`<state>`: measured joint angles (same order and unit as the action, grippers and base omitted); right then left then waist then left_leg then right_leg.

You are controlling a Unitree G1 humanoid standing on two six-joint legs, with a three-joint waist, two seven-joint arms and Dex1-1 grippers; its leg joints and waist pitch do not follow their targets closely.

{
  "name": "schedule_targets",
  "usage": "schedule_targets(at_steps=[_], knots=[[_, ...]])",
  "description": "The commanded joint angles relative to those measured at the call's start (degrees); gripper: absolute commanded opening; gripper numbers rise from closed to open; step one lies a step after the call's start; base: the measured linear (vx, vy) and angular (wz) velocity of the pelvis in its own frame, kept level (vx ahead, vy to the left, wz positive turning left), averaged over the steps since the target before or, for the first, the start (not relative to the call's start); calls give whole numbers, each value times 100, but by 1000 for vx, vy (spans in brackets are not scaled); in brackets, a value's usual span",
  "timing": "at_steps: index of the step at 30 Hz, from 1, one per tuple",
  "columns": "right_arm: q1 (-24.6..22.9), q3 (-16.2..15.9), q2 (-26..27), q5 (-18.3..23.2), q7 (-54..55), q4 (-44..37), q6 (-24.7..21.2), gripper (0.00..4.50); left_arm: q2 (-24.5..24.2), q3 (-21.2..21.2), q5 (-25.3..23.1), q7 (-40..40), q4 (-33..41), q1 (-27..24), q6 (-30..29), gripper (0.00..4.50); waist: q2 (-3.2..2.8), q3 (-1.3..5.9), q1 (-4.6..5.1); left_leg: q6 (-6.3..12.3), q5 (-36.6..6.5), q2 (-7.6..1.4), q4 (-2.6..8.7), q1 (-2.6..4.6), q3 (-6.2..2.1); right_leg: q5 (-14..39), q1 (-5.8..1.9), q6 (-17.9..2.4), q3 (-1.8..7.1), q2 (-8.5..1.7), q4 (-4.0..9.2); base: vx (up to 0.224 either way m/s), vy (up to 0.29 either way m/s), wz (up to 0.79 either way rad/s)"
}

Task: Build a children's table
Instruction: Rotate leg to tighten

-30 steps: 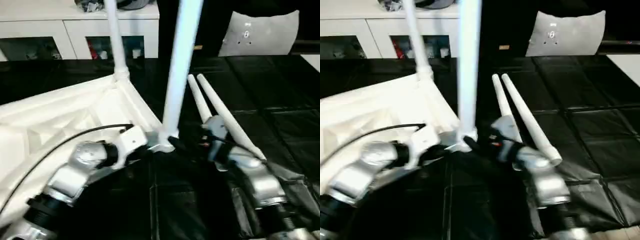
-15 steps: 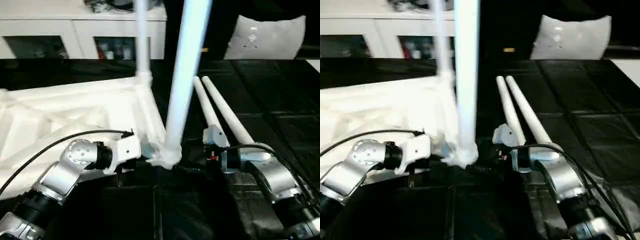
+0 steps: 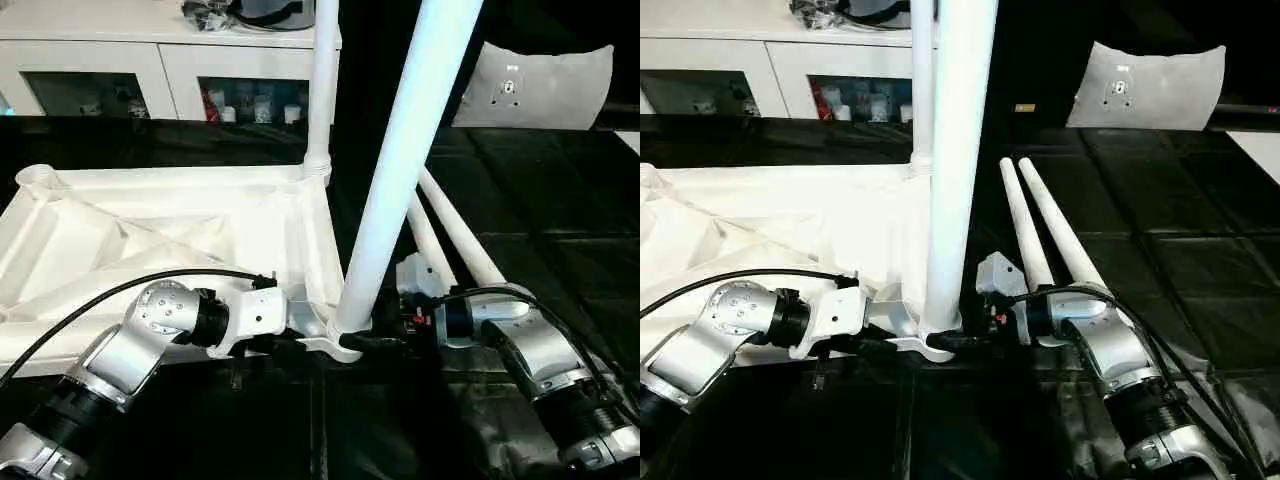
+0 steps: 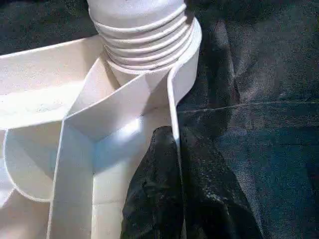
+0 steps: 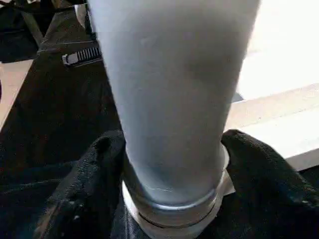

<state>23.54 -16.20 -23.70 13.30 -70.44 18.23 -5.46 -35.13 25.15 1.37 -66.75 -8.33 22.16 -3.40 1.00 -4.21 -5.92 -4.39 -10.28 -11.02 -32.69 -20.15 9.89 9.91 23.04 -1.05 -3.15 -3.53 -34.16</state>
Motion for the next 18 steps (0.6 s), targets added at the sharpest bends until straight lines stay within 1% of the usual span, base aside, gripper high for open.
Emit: schedule_targets(at_steps=[1, 3, 4, 5, 10, 11, 12, 13, 14, 15, 16, 17, 18], knots=[[-8, -14, -15, -3, -62, -66, 87, 295, -11, 408, -314, -292, -144, -65, 107, 0, -21, 409, 23, 177, -1097, -204, 335, 30, -24, 1290, -279, -1149, 266, -401, 345, 0, 0, 0], [-55, -32, -11, -11, -74, -98, 87, 280, -16, 412, -335, -295, -189, -46, 133, 0, -19, 409, 15, 180, -1083, -205, 333, 28, -25, 1270, -283, -1169, 264, -402, 340, 0, 0, 0], [-55, -32, -11, -11, -74, -98, 87, 280, -16, 412, -335, -295, -189, -46, 133, 0, -56, 410, 8, 168, -1111, -203, 333, 31, -30, 1303, -281, -1169, 263, -402, 341, 0, 0, 0], [-80, -47, -3, -19, -78, -102, 93, 276, -21, 408, -340, -299, -223, -36, 152, 0, -39, 412, 5, 160, -1130, -203, 332, 30, -26, 1309, -283, -1152, 265, -402, 348, 0, 0, 0], [-154, -75, 10, -18, -65, -147, 50, 272, -20, 380, -343, -262, -261, -26, 81, 0, -48, 413, 2, 150, -1122, -202, 332, 29, -29, 1239, -286, -1165, 262, -391, 338, 0, 0, 0], [-306, -79, 56, 0, 77, -258, -192, 272, 49, 258, -290, -79, -257, -47, -235, 0, -44, 413, -3, 152, -1111, -201, 330, 35, -26, 1204, -284, -1167, 264, -385, 335, 0, 0, 0], [-310, -79, 58, 0, 82, -261, -200, 272, 52, 254, -288, -74, -257, -48, -245, 0, -44, 410, -3, 147, -1089, -202, 335, 37, -21, 1180, -289, -1164, 269, -381, 336, 0, 0, 0], [-375, -64, 109, 0, 222, -286, -334, 272, 115, 162, -231, 70, -205, -66, -499, 0, -49, 405, -11, 149, -1117, -203, 338, 37, -27, 1233, -281, -1163, 264, -384, 342, 0, 0, 0], [-415, -52, 145, -1, 317, -298, -418, 272, 158, 102, -192, 165, -172, -76, -664, 0, -50, 387, -3, 103, -1315, -208, 358, 53, -31, 1545, -270, -1122, 259, -393, 377, 0, 0, 0], [-481, 23, 297, 0, 684, -283, -688, 271, 286, -59, -11, 355, -23, -112, -1044, 0, -27, 360, 13, 80, -1392, -203, 369, 49, -27, 1709, -260, -1097, 261, -388, 390, 0, 0, 0], [-501, 47, 345, 0, 801, -278, -773, 270, 325, -109, 48, 412, 25, -124, -1160, 0, -29, 350, 11, 69, -1490, -194, 378, 50, -38, 1950, -263, -1046, 252, -396, 413, 0, 0, 0], [-522, 109, 513, -43, 1147, -196, -865, 270, 438, -229, 139, 617, 138, -132, -1435, 0, -31, 338, 24, 22, -1690, -187, 382, 62, -54, 2456, -250, -901, 245, -407, 460, 0, 0, 0], [-528, 163, 674, -82, 1447, -108, -912, 270, 551, -332, 178, 841, 239, -127, -1702, 0, -33, 320, 51, -44, -1765, -190, 394, 69, -67, 2752, -226, -806, 245, -427, 486, 0, 0, 0]])
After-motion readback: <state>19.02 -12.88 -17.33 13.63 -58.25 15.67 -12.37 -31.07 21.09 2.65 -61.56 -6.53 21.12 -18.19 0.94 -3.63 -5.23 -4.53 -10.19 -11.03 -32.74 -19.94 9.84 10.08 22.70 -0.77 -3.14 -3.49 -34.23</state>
